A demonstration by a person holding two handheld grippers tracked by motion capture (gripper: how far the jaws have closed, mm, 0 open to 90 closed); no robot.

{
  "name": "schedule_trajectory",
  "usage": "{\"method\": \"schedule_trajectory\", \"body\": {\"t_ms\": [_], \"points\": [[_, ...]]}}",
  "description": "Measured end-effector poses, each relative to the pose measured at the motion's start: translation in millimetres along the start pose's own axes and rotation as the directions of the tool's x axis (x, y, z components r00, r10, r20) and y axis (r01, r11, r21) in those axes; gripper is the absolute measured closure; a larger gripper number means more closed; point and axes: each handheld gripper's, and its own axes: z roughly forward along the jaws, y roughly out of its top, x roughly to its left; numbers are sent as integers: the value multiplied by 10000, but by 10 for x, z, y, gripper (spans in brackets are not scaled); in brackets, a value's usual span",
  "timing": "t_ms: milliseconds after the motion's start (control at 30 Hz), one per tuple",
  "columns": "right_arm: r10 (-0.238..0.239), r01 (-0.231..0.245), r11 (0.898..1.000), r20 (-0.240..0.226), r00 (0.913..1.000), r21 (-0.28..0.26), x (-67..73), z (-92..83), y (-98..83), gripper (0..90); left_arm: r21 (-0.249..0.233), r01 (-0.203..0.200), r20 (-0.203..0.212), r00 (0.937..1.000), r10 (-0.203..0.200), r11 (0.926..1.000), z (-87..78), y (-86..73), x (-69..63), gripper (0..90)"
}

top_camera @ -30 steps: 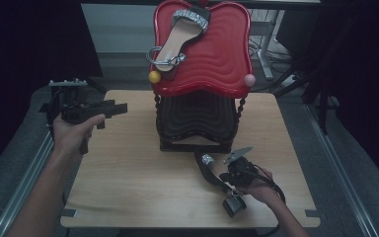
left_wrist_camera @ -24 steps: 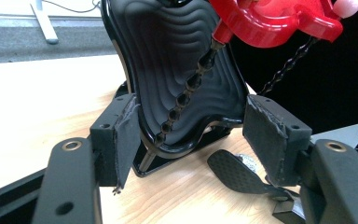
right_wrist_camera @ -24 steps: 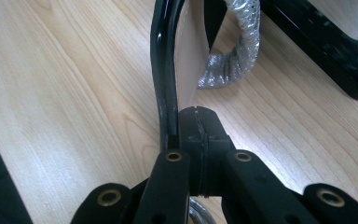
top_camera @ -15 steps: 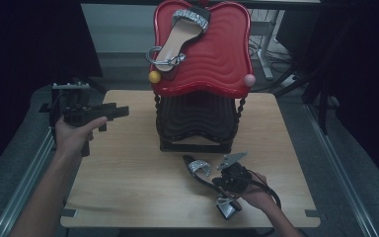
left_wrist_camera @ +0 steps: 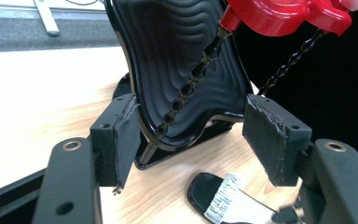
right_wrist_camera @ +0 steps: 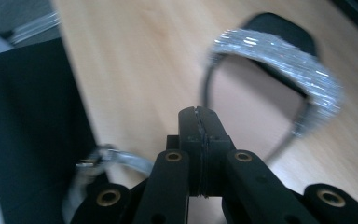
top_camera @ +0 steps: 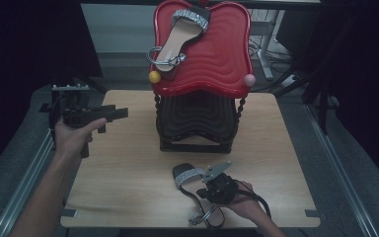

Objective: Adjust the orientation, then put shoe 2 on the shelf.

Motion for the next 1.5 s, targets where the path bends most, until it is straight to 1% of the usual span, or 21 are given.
{"method": "schedule_trajectory", "body": {"t_ms": [67, 133, 233, 267, 300, 433, 567, 600, 667, 700, 733, 767, 867, 933, 1000, 1067, 1133, 1167, 1233, 1367, 1500], "points": [[-315, 319, 9993, -199, 9993, 206, 83, 49, 30, 896, 13, 39, 12, 10000, -39, 10000, 1, 0, -3, 363], [-612, 635, 9957, -354, 9975, 679, 177, 138, 23, 895, 45, 20, -3, 10000, -20, 10000, 3, 2, -11, 362], [-786, 799, 9900, -165, 9968, 1164, 215, 210, -37, 898, 77, 5, 1, 10000, -5, 10000, -1, 12, -13, 362], [-724, 737, 9917, -164, 9972, 1056, 196, 210, -65, 898, 73, 9, 9, 10000, -9, 10000, -5, 16, -13, 361], [-501, 527, 9939, -290, 9983, 970, 169, 194, -83, 899, 58, 12, 1, 10000, -12, 10000, -11, 20, -13, 362], [-297, 311, 9930, -142, 9995, 1143, 82, 124, -145, 899, 20, 11, 25, 10000, -11, 10000, -27, 24, -12, 361], [-237, 181, 9912, 415, 9989, 1314, -42, 25, -234, 899, -12, 53, 13, 10000, -53, 10000, -32, 27, -3, 361], [-143, 57, 9912, 637, 9979, 1325, -83, 0, -259, 898, -12, 66, 31, 10000, -66, 10000, -29, 29, -2, 361], [-64, -41, 9911, 784, 9969, 1328, -126, -30, -285, 897, -7, 67, 38, 10000, -67, 10000, -22, 33, -8, 361], [-62, -19, 9927, 669, 9977, 1203, -131, -50, -289, 882, -5, 56, 50, 10000, -56, 10000, -19, 35, -12, 361], [-140, 92, 9947, 455, 9989, 1027, -132, -80, -285, 833, 6, 34, 36, 10000, -34, 10000, -17, 38, -15, 361], [-102, 68, 9963, 399, 9992, 856, -127, -117, -267, 793, 15, 21, 49, 10000, -21, 10000, -15, 41, -16, 361], [-165, 140, 9988, 538, 9984, 466, -158, -233, -196, 648, 13, 15, 40, 10000, -15, 10000, -14, 49, -21, 361], [-95, 75, 9991, 474, 9988, 418, -198, -286, -147, 538, 8, 11, 41, 10000, -11, 10000, -18, 51, -27, 361], [-156, 131, 9989, 569, 9983, 440, -246, -315, -95, 443, -7, -2, 38, 10000, 2, 10000, -23, 53, -29, 361], [-198, 167, 9981, 526, 9984, 596, -288, -308, -67, 391, -38, -21, 34, 10000, 21, 10000, -31, 56, -33, 361], [-368, 314, 9963, 666, 9971, 798, -359, -266, -36, 344, -45, -31, 49, 10000, 31, 10000, -38, 58, -39, 361], [-308, 250, 9956, 627, 9976, 908, -380, -247, -29, 341, -38, -44, 39, 10000, 45, 10000, -40, 58, -44, 361], [-442, 368, 9919, 584, 9973, 1215, -430, -181, -19, 326, -39, -52, 50, 10000, 52, 10000, -40, 57, -48, 361], [-696, 567, 9805, 626, 9956, 1882, -473, -37, -11, 282, -24, -69, 17, 10000, 69, 10000, -25, 58, -39, 359], [-1017, 822, 9620, 621, 9929, 2603, -469, 97, -13, 224, -34, -1, 41, 10000, 1, 10000, -13, 58, -34, 358]]}}
